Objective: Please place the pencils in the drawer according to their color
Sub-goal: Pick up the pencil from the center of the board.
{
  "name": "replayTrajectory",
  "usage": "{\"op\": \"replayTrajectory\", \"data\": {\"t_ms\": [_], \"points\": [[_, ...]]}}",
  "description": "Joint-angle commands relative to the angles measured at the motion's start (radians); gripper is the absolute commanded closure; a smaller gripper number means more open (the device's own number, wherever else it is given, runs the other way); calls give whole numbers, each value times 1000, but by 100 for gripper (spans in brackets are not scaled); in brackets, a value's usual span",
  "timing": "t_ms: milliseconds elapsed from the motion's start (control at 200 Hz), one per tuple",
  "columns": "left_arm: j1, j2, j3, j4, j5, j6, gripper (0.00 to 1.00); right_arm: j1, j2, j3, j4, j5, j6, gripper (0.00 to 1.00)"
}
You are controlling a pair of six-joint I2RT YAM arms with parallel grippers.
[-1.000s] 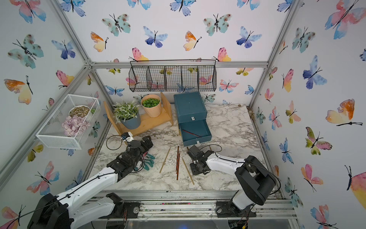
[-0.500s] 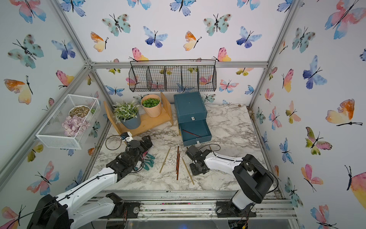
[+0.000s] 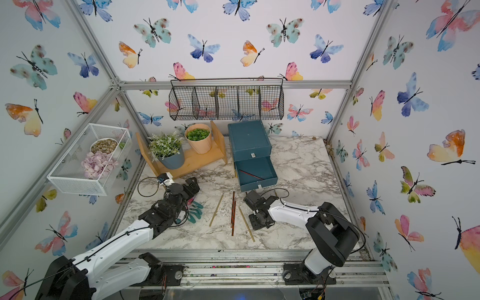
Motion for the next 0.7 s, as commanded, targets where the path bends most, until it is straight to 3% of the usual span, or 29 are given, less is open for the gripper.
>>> {"op": "replayTrajectory", "data": {"t_ms": [0,290,696], "points": [[6,-5,-7,8,38,-3,2,9,0,-22,-26,-32,-24,97],[6,-17,-11,6,33,-5,2,16,-53,-9,-10,-127,-99,97],[9,-28,-14,2,23,-6,2,72,-41,90,-80,-97,-165,97]]}}
